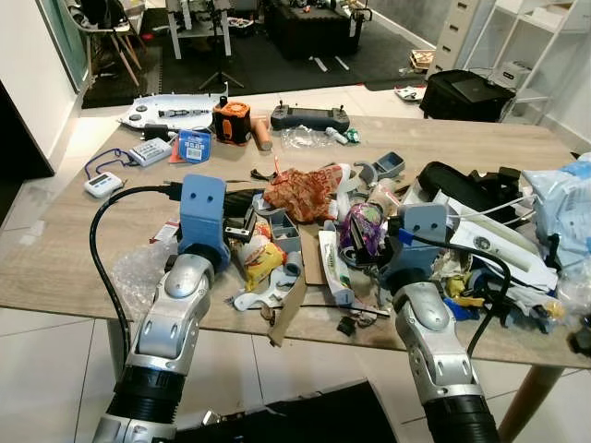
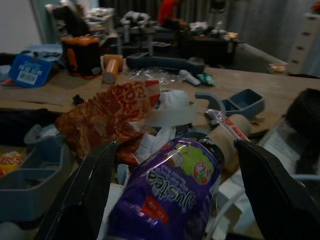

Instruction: Picking trash to rubbish bin

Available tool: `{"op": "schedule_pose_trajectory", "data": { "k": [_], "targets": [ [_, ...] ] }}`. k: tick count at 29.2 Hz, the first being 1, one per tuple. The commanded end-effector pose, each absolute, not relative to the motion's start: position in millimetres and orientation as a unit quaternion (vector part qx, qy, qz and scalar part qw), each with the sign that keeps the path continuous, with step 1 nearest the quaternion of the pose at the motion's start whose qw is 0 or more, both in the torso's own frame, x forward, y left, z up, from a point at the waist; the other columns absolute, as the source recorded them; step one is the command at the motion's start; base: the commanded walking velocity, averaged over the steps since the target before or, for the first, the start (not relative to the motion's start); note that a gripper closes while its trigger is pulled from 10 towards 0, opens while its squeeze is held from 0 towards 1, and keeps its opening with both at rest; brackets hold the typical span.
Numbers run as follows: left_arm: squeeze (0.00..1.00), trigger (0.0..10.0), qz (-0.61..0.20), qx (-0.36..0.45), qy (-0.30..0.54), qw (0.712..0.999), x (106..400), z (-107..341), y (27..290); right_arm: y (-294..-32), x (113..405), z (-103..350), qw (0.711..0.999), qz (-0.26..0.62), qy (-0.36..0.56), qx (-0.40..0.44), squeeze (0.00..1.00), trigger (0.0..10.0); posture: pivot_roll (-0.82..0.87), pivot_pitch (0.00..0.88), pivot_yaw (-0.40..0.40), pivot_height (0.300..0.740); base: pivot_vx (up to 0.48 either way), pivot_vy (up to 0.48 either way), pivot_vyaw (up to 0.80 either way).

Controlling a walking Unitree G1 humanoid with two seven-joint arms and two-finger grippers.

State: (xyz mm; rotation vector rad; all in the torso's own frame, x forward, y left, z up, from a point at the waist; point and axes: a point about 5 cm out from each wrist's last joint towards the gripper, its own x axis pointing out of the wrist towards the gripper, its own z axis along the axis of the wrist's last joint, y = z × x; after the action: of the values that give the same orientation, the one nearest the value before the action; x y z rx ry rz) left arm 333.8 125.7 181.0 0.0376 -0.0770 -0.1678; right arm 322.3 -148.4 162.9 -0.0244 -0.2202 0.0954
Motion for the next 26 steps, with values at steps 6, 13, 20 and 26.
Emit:
{"op": "schedule_pose_trajectory", "data": {
  "k": [6, 13, 20, 26],
  "targets": [
    [0.00, 10.0, -0.079, 0.023, -0.023, 0.996, 334, 175, 128, -141, 325, 174, 0.992, 0.077, -0.089, -0.033, 0.00, 10.0, 0.02, 0.087, 0.021, 0.740, 0.000, 0.000, 0.00],
    [0.00, 10.0, -0.073, 0.021, -0.025, 0.997, 335, 176, 130, -133, 331, 181, 0.993, 0.110, -0.042, -0.028, 0.00, 10.0, 0.02, 0.104, 0.021, 0.740, 0.000, 0.000, 0.00],
    [0.00, 10.0, -0.071, 0.024, -0.027, 0.997, 337, 178, 131, -132, 331, 180, 0.993, 0.115, 0.016, 0.019, 1.00, 10.0, 0.02, 0.112, 0.022, 0.740, 0.000, 0.000, 0.00],
    [0.00, 10.0, -0.073, 0.031, -0.027, 0.996, 339, 178, 132, -137, 343, 179, 0.994, 0.088, 0.063, 0.026, 1.00, 10.0, 0.01, 0.122, 0.037, 0.740, 0.000, 0.000, 0.00]
  ]
}}
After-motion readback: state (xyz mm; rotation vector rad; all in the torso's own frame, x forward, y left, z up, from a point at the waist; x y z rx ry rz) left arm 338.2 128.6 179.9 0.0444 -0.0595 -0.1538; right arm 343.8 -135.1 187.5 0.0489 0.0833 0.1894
